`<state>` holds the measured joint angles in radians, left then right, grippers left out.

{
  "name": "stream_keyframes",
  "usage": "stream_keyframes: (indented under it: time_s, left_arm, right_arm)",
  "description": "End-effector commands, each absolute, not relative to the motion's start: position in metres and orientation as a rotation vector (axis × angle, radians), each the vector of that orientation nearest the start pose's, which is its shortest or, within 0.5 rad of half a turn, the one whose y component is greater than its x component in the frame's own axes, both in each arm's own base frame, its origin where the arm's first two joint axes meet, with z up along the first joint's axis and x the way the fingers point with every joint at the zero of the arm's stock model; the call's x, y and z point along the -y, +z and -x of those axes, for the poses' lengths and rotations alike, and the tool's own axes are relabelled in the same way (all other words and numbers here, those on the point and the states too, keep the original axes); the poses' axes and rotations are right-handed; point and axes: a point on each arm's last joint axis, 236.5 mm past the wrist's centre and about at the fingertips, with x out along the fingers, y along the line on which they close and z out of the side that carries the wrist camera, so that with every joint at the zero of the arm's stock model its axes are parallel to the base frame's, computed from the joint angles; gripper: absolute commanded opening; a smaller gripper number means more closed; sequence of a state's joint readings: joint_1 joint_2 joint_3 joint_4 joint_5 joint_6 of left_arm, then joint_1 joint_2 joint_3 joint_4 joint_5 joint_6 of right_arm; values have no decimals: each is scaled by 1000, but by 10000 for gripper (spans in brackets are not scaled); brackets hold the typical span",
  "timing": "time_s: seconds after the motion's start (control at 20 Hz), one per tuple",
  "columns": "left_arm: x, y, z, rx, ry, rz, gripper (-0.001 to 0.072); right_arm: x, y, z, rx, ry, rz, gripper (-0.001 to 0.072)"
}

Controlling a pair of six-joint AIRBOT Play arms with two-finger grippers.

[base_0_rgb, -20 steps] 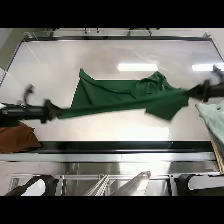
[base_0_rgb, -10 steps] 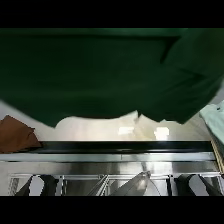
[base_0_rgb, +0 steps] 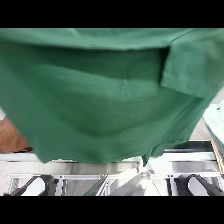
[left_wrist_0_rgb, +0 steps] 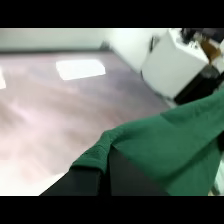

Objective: Fold the shirts.

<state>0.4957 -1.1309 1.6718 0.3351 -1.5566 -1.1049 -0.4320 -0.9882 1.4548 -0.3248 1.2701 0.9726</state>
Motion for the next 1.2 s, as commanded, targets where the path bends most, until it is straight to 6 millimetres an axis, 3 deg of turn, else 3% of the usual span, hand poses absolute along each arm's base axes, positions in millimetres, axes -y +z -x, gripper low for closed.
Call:
stream_keyframes:
  time_s: [0.0,0.15,0.25,0.35,0.45,0.6,0.7,0.9,1.15]
  left_arm:
    - [77,205,-424,-821,-732,353,24]
    - [68,90,-468,-1020,-719,409,23]
    - [56,33,-496,-1106,-703,484,22]
    - [46,0,-520,-1143,-681,532,23]
    - [42,-18,-543,-1135,-679,531,22]
    - [47,-36,-563,-1138,-672,526,21]
    - [48,-55,-565,-1163,-652,520,20]
    - [55,-94,-545,-1261,-629,512,19]
    - [73,-109,-536,-1311,-638,441,19]
  right_arm:
    - [-79,239,-434,-545,619,-391,23]
    - [-78,135,-488,-700,590,-465,23]
    - [-63,68,-518,-772,514,-540,23]
    - [-49,26,-538,-786,475,-604,22]
    - [-29,-2,-551,-798,444,-661,23]
    - [-7,-37,-554,-833,411,-687,23]
    - [-3,-52,-550,-851,427,-671,23]
    - [-13,-75,-540,-899,484,-658,24]
    - [-14,-79,-539,-909,489,-664,24]
